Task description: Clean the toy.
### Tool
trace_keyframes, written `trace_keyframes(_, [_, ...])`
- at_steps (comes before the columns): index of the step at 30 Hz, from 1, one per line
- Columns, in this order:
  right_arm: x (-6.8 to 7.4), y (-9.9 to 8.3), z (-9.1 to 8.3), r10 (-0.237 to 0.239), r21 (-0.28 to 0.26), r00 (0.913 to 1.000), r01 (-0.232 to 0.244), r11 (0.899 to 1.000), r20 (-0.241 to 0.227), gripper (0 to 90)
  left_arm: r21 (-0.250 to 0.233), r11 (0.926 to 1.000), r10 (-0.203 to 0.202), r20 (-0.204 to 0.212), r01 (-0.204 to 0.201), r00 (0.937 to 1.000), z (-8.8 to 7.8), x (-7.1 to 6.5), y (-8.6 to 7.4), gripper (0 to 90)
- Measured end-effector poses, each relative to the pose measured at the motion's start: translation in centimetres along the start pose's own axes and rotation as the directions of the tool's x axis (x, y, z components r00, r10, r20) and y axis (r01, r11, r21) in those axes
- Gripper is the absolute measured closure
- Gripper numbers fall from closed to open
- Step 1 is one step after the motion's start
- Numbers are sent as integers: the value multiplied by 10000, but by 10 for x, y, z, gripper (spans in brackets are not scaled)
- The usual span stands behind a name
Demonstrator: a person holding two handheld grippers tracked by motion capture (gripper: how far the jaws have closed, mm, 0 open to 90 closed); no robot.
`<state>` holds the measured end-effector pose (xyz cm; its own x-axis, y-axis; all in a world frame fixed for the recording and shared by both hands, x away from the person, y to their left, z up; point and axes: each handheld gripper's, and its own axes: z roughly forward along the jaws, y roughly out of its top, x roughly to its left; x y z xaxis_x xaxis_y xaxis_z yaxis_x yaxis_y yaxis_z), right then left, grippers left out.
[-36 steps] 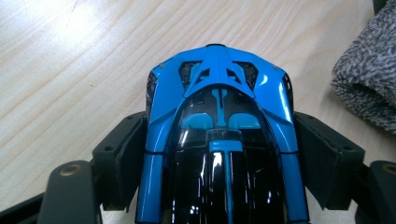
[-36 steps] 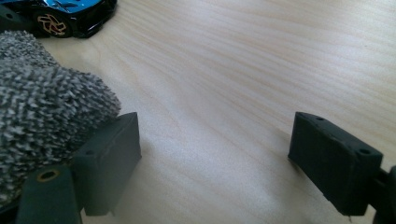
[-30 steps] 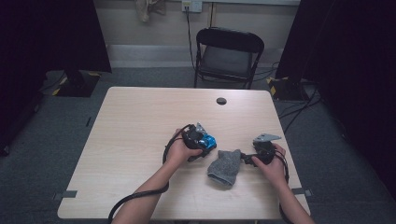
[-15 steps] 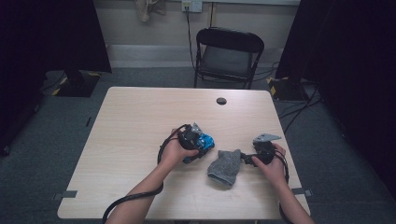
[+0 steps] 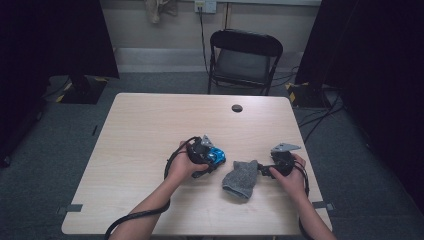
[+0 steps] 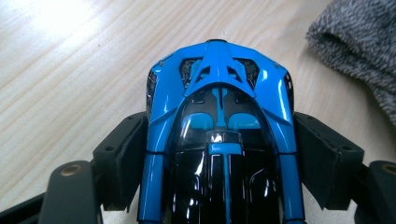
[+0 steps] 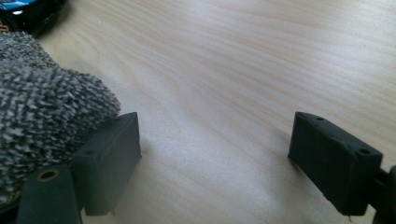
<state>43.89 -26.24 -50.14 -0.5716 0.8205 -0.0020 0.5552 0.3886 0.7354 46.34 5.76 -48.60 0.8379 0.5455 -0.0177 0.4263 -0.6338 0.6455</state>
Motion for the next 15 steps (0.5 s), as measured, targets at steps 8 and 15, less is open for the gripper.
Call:
trace_keyframes(8, [0,0,0,8,-2,10000,-8,10000,-4,160,192,9998,63,-143,-61,9999,-3,-2,-1,224])
trace_keyframes(15, [0,0,0,40,6,10000,-40,10000,29,160,349,9994,-34,-205,41,9998,-9,0,-6,162])
